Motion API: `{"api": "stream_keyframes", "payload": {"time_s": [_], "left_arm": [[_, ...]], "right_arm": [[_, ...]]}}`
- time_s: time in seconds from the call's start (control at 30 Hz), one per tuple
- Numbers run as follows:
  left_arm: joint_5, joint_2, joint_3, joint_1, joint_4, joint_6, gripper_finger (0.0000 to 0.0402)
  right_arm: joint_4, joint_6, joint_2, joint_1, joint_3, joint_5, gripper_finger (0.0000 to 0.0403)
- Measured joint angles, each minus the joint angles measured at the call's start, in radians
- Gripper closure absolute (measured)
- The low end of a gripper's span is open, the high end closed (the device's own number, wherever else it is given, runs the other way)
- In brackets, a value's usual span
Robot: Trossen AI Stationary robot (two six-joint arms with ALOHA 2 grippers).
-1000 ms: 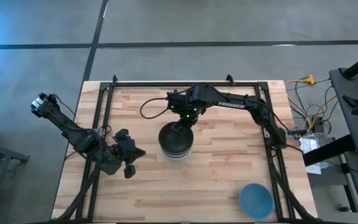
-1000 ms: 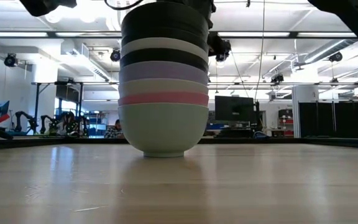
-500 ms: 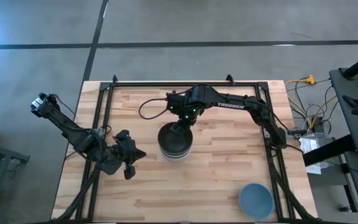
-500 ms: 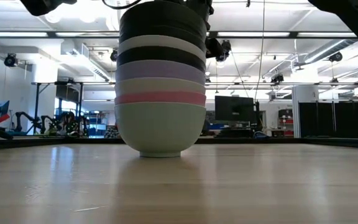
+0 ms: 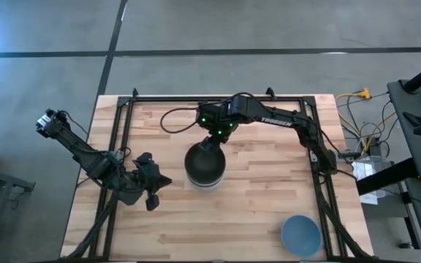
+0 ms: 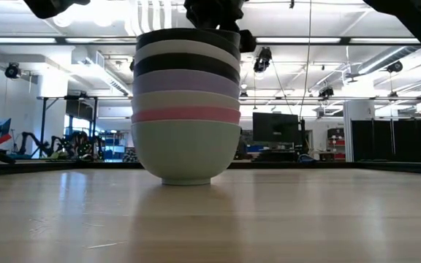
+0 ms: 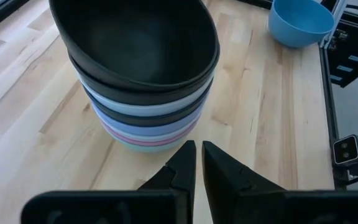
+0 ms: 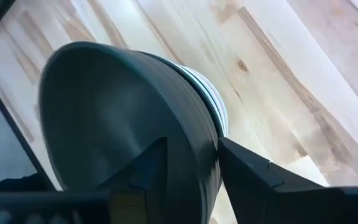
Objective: Nest bowls inside each other
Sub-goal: Stack the black bowl on top of the other black bowl
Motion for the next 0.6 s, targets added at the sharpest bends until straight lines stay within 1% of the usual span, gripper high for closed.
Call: {"api": "stream_keyframes", "payload": {"time_s": [0.3,0.43,0.6], "left_arm": [[0.000,0.000,0.000,0.000,0.004,0.000,0.0389],[0.000,0.000,0.000,0.000,0.003,0.000,0.0389],[0.000,0.000,0.000,0.000,0.003,0.000,0.0389]], "right_arm": [[-0.001,-0.008,0.006,0.008,-0.002,0.000,0.0275],[0.002,-0.016,0.006,0.009,-0.002,0.043,0.0264],[0.003,-0.030,0.006,0.008,-0.002,0.050,0.0246]]}}
